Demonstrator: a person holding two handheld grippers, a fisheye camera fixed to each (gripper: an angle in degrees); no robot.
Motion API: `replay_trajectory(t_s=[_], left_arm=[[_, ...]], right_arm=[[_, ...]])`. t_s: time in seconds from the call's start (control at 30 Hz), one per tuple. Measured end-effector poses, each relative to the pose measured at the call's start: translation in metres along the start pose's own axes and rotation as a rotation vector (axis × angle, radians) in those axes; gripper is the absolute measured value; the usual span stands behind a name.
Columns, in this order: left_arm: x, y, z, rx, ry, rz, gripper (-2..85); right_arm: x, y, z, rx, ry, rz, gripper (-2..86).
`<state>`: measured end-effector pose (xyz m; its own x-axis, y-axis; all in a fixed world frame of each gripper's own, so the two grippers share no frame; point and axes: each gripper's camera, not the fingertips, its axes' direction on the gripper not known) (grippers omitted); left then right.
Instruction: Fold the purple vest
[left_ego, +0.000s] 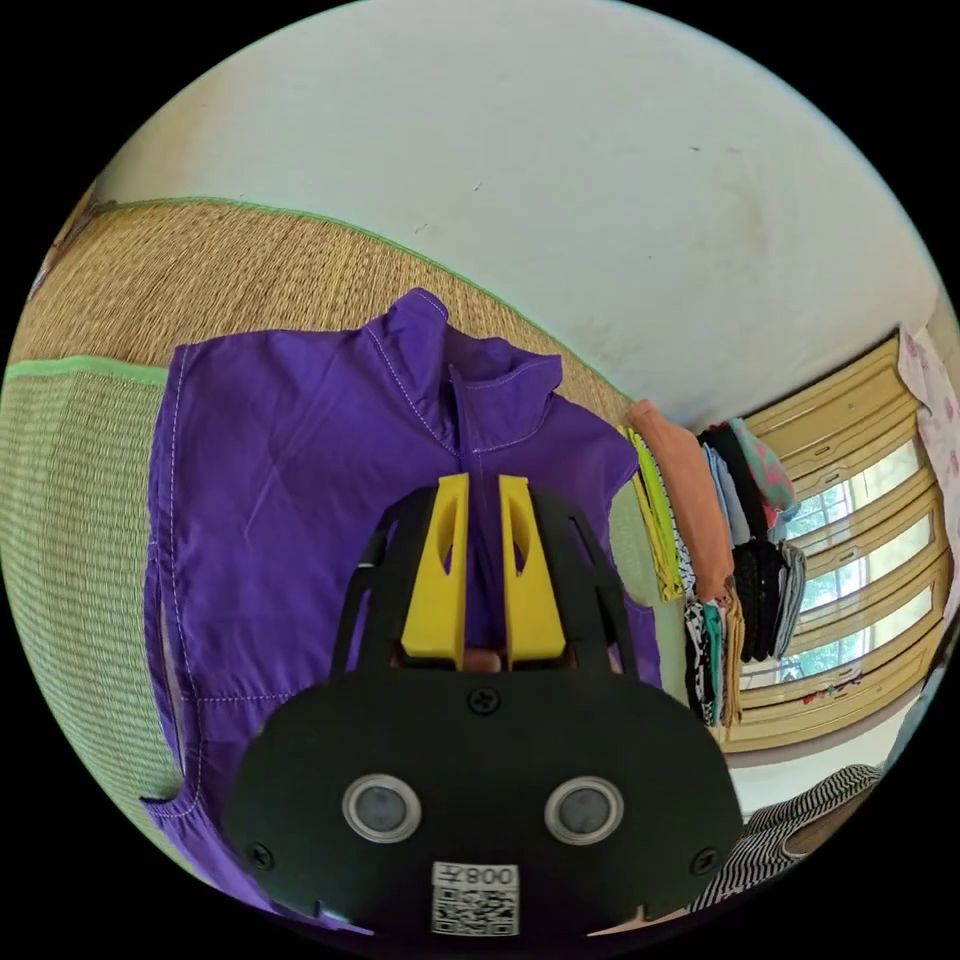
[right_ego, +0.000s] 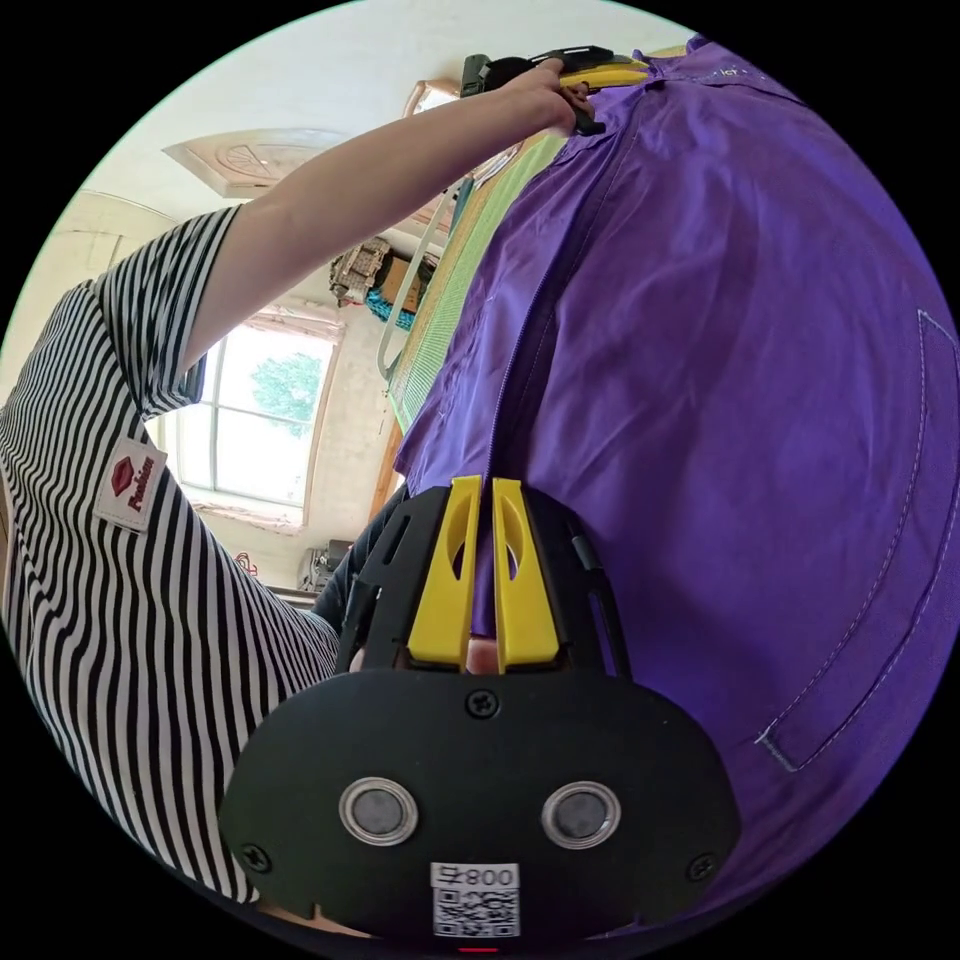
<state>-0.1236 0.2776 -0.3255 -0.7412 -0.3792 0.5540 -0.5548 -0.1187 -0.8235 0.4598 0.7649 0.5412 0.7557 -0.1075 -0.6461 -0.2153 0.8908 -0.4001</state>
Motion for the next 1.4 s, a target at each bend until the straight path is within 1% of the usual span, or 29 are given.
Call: replay_trajectory(t_s=[0.07, 0.1, 0.13, 0.2, 0.23, 0.33, 0.4, 0.47, 0.53, 0.6, 0.7, 0.77, 0.87, 0.9, 0.93, 0.97, 1.03, 1.13, 1.2, 1.27, 1.4], left_arm=[[0.003, 0.003, 0.002, -0.037, -0.059, 0.012, 4.7], [0.007, 0.009, -0.004, -0.009, -0.059, 0.015, 4.2], [0.009, 0.012, -0.008, 0.006, -0.041, 0.03, 4.0], [0.024, 0.032, -0.023, 0.038, 0.07, 0.121, 3.3], [0.028, 0.039, -0.026, 0.037, 0.082, 0.139, 3.1], [0.044, 0.071, -0.027, -0.034, 0.054, 0.207, 2.3], [0.045, 0.09, -0.009, -0.148, -0.017, 0.233, 1.5], [0.043, 0.099, 0.0, -0.207, -0.099, 0.22, 0.9], [0.042, 0.105, -0.007, -0.176, -0.066, 0.193, 0.5], [0.046, 0.118, -0.026, -0.118, 0.02, 0.182, 0.3], [0.053, 0.15, -0.045, -0.12, 0.085, 0.192, 0.2], [0.056, 0.174, -0.049, -0.141, 0.095, 0.193, 0.2], [0.053, 0.207, -0.032, -0.245, 0.082, 0.171, 0.1], [0.051, 0.215, -0.024, -0.284, 0.019, 0.167, 0.1], [0.05, 0.218, -0.021, -0.298, -0.014, 0.162, 0.1], [0.05, 0.22, -0.022, -0.278, -0.006, 0.166, 0.1], [0.051, 0.217, -0.025, -0.276, 0.01, 0.143, 0.1], [0.061, 0.209, -0.038, -0.224, 0.035, 0.197, 0.1], [0.066, 0.195, -0.041, -0.201, 0.036, 0.228, 0.1], [0.065, 0.179, -0.04, -0.183, 0.029, 0.23, 0.1], [0.061, 0.136, -0.026, -0.148, 0.024, 0.224, 0.1]], right_arm=[[0.004, -0.002, 0.0, 0.002, -0.033, 0.02, 1.9], [0.003, -0.002, -0.001, 0.005, -0.039, 0.02, 1.9], [0.0, -0.003, -0.004, 0.016, -0.039, 0.011, 1.9], [-0.005, -0.003, -0.008, 0.026, -0.025, 0.006, 1.8], [-0.007, -0.003, -0.01, 0.034, -0.023, 0.003, 1.8], [-0.014, 0.0, -0.016, 0.054, -0.009, 0.004, 1.7], [-0.017, 0.003, -0.021, 0.072, 0.0, 0.012, 1.6], [-0.022, 0.007, -0.025, 0.076, 0.015, 0.032, 1.4], [-0.027, 0.009, -0.027, 0.076, 0.041, 0.048, 1.3], [-0.033, 0.013, -0.032, 0.088, 0.059, 0.055, 1.2], [-0.041, 0.021, -0.041, 0.104, 0.111, 0.08, 0.9], [-0.044, 0.029, -0.05, 0.115, 0.186, 0.11, 0.6], [-0.045, 0.039, -0.062, 0.141, 0.301, 0.161, 0.2], [-0.045, 0.04, -0.064, 0.146, 0.33, 0.167, 0.2], [-0.043, 0.041, -0.066, 0.148, 0.41, 0.192, 0.2], [-0.039, 0.04, -0.066, 0.129, 0.487, 0.226, 0.1], [-0.039, 0.036, -0.067, 0.111, 0.525, 0.241, 0.1], [-0.05, 0.018, -0.078, 0.146, 0.592, 0.19, 0.1], [-0.051, -0.006, -0.091, 0.169, 0.649, 0.161, 0.1], [-0.047, -0.052, -0.114, 0.214, 0.686, 0.1, 0.1], [-0.024, -0.132, -0.137, 0.218, 0.785, 0.075, 0.1]])
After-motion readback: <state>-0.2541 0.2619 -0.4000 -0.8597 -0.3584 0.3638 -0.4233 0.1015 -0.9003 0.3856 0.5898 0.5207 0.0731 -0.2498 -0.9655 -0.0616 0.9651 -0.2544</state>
